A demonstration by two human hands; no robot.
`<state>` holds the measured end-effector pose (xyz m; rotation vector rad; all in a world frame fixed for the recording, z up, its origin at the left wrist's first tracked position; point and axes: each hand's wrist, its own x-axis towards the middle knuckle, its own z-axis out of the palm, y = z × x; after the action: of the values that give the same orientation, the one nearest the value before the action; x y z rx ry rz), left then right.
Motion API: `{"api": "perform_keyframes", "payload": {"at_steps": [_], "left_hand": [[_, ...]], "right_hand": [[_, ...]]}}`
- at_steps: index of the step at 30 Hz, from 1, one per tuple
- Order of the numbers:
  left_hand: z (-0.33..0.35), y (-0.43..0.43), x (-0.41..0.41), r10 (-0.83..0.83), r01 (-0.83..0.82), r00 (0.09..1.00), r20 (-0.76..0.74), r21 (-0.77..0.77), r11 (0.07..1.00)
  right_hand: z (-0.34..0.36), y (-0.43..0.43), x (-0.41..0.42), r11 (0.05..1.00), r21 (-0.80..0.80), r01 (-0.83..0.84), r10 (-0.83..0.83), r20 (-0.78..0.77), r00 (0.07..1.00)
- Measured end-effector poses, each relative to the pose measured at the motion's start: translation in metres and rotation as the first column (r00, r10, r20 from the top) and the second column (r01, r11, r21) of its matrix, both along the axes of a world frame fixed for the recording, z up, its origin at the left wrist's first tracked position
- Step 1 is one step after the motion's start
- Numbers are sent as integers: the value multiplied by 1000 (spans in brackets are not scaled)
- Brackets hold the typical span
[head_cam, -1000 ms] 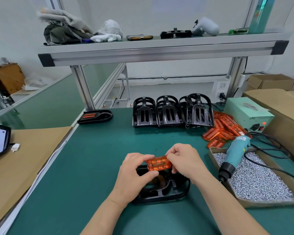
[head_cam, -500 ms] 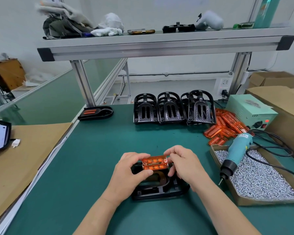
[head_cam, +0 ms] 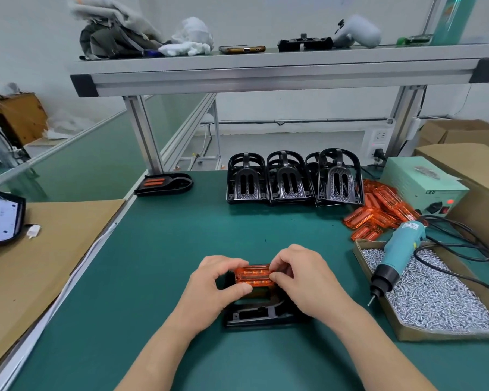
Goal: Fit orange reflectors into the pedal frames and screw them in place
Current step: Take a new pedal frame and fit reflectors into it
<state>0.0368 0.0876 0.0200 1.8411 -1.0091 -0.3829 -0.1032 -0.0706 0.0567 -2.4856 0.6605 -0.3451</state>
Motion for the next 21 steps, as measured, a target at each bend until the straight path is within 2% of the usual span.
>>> {"api": "perform_keyframes", "payload": {"at_steps": [3, 7, 9, 14, 21], "left_hand": [[-2, 5, 4, 43, -46, 998, -48, -63, 997], [-8, 14, 12, 175, -227, 950, -258, -186, 956], [-10, 16, 13, 189, -251, 936, -296, -189, 949], [-12, 13, 12, 145, -195, 950, -276, -162, 967], [-9, 11, 9, 89, -105, 984, -152, -105, 989]], "right_hand": [[-2, 1, -2, 1000, 8, 16, -16, -12, 1000], [-3, 1, -4, 995, 21, 96, -96, -1, 995], [-4, 1, -3, 995, 10, 104, -104, -7, 995], [-9, 6, 1, 997, -17, 72, -73, -74, 995], [-6, 5, 5, 999, 8, 53, -52, -89, 995]]}}
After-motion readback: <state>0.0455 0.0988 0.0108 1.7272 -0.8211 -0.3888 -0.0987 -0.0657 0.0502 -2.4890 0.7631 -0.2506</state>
